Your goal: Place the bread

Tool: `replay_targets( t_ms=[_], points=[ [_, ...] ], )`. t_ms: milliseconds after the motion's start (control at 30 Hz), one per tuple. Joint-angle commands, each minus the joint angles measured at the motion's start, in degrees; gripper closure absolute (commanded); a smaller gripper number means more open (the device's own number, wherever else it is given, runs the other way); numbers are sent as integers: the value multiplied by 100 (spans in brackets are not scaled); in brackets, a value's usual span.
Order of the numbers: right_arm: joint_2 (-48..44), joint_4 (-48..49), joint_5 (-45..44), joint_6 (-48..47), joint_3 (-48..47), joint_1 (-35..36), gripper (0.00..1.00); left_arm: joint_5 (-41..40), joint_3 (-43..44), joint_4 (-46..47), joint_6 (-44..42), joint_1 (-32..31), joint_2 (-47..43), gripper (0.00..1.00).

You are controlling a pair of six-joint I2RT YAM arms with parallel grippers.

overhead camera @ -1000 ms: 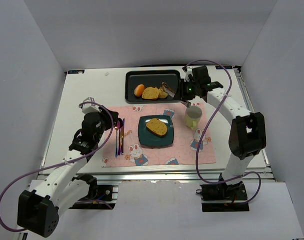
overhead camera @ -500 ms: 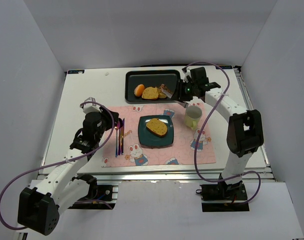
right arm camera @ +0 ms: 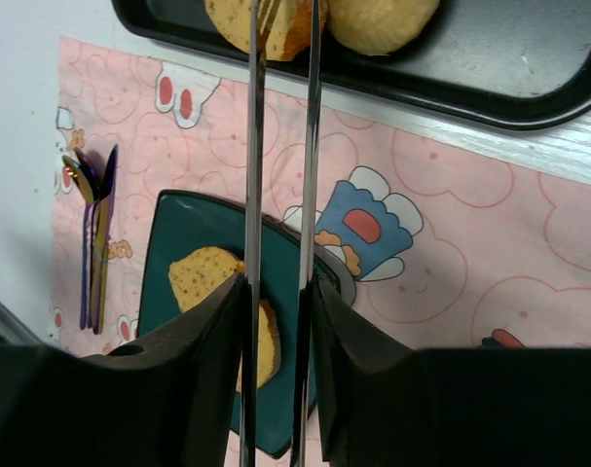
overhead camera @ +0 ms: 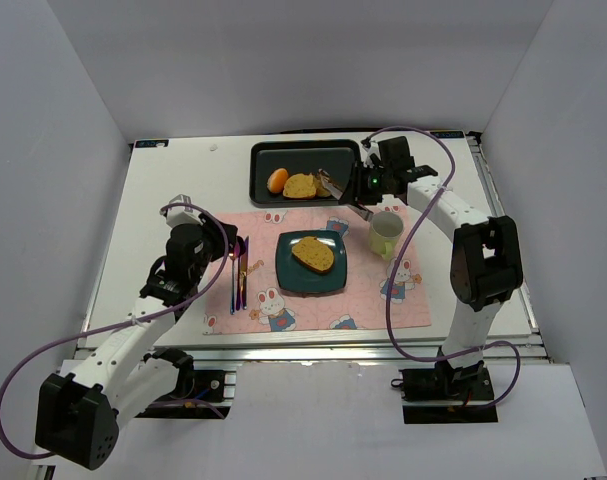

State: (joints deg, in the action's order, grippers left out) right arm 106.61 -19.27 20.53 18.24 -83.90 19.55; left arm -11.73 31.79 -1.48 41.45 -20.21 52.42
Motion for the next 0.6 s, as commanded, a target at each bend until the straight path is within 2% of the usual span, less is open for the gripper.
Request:
replay_targets(
  t_ms=[0, 167, 333, 567],
  points=[
    [-17, 283, 372, 171, -171, -21, 64, -67, 231, -28, -41, -1, -4, 46],
    [-61, 309, 504, 250, -118, -22, 72, -58, 196, -11, -23, -1, -13, 46],
    [-192, 415, 706, 312, -48, -83, 88, -84, 196, -46, -23, -1, -65, 46],
    [-588, 599, 1154, 382, -144, -399, 97, -102, 152, -55, 3, -1, -145, 46]
  ],
)
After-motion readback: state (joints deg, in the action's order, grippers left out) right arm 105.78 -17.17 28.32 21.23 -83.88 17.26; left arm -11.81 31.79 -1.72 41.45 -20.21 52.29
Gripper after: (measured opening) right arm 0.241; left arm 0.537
